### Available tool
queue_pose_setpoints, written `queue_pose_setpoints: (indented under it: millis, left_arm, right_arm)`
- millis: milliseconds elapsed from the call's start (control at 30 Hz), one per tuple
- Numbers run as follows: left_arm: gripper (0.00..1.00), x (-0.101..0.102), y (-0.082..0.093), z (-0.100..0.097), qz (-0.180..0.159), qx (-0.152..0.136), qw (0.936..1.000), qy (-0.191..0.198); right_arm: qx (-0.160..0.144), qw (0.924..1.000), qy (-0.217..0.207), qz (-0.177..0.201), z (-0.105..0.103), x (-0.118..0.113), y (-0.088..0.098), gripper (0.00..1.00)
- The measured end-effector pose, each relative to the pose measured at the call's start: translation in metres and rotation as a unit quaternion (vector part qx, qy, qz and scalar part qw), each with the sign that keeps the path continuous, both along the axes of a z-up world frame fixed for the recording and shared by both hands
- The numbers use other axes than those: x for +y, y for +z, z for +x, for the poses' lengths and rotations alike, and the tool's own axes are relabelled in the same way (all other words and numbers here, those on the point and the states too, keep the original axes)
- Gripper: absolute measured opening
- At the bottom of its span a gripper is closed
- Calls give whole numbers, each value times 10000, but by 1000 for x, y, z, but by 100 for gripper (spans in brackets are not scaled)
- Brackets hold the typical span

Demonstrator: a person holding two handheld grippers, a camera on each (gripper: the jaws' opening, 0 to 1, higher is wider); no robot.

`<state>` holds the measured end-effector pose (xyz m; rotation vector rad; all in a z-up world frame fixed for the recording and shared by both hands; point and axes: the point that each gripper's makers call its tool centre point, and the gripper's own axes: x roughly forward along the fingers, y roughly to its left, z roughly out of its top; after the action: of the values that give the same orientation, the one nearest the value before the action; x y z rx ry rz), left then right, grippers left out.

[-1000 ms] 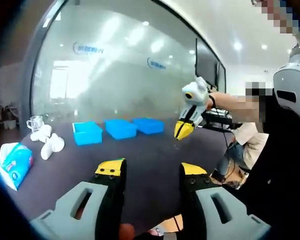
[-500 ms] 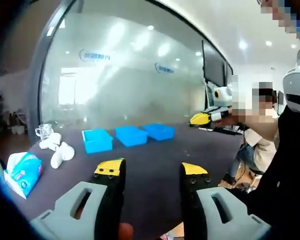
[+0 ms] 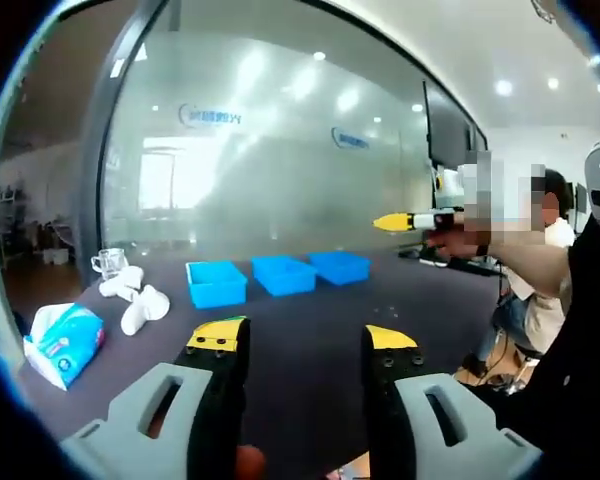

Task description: Sort the screws, nuts, and washers into the corresponding bins

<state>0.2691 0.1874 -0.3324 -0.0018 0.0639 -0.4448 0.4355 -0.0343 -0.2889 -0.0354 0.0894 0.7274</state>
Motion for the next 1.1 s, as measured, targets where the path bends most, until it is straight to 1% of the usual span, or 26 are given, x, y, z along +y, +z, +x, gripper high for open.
queue_pose_setpoints:
  millis: [133,167,200,267,333,433,500,567,700,733,867,1100]
  left_arm:
    - [42,6,2,-2,-59,-14,9999,108]
    - [42,7,3,-3,-65,-19,9999,131]
    - [42,8,4,-3,-73,-25,9999,151]
    - [42,10,4,-4,-92,-32,9998,183]
    - [42,12,5,-4,-104,-33,9997,226]
    - [42,15,6,-4,-146,-45,9994,312]
    - [42,15,7,-6,-177,-60,9993,331]
    - [42,15,7,-6,-197,-69,9992,344]
    - [42,16,8,-7,-181,-101,9990,404]
    - [42,17,8,-7,-179,-108,9989,417]
    - [42,19,8,-9,-223,-107,9987,441]
    - [42,22,8,-11,-234,-115,9985,479]
  right_arm:
    - [63,9999,-136,23,31,9,-3,2]
    - [127,9996,-225,72,45,9,-4,2]
    - [138,9996,-241,78,54,11,-4,2]
    - [162,9993,-337,59,64,16,-6,2]
    - [148,9987,-495,-44,81,21,-9,2]
    - [202,9979,-611,-115,102,30,-13,2]
    - [231,9974,-634,-247,114,39,-17,2]
    - [170,9965,-677,-460,126,45,-20,2]
    - [212,9951,-790,-559,150,55,-23,2]
    - [222,9943,-817,-643,155,56,-25,2]
    - [252,9927,-918,-743,169,58,-29,2]
    - [323,9908,-1029,-817,183,60,-34,2]
